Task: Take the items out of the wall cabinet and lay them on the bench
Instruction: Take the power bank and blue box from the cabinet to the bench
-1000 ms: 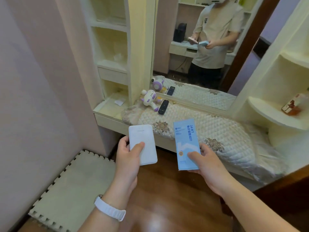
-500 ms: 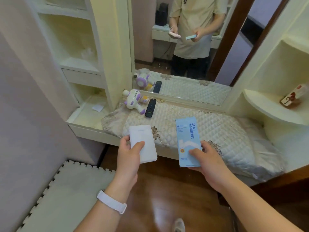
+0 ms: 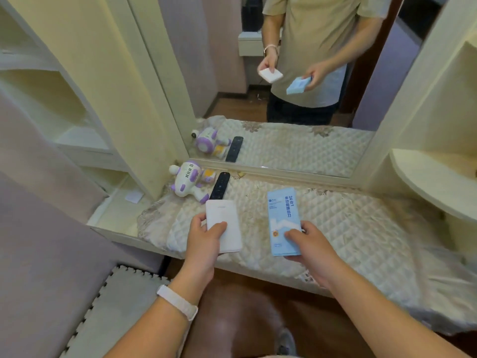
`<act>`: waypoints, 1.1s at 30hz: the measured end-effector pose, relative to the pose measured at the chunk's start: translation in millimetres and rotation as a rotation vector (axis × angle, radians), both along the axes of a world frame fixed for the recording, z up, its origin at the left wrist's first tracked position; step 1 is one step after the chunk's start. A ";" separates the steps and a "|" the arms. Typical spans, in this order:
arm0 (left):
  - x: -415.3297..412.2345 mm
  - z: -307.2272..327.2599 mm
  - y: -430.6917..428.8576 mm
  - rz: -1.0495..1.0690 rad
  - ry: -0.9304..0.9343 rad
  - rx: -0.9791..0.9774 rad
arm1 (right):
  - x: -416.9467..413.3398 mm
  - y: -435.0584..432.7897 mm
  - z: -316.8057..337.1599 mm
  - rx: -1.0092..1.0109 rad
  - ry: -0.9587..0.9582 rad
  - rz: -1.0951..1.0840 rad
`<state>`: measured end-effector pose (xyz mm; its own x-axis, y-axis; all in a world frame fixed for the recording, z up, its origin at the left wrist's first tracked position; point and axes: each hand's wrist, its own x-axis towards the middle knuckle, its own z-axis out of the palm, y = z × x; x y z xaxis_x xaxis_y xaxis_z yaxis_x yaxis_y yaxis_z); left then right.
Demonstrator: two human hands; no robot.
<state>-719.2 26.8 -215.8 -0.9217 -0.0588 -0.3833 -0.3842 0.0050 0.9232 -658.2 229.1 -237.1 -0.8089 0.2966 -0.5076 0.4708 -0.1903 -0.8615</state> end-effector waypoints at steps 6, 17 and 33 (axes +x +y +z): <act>-25.6 -16.9 33.6 0.041 -0.051 -0.069 | -40.9 28.7 -27.2 -0.035 -0.084 0.041; -128.6 -60.7 46.5 -0.058 -0.076 -0.127 | -118.4 42.3 -70.2 -0.014 -0.194 0.107; -266.2 -160.4 63.8 -0.336 -0.373 -0.142 | -223.2 25.9 -135.0 0.135 -0.497 -0.027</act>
<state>-985.4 90.6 -376.2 -0.7008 0.1411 -0.6993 -0.6429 0.3000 0.7048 -881.4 255.1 -372.1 -0.4708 0.4038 -0.7844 0.8261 -0.1103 -0.5526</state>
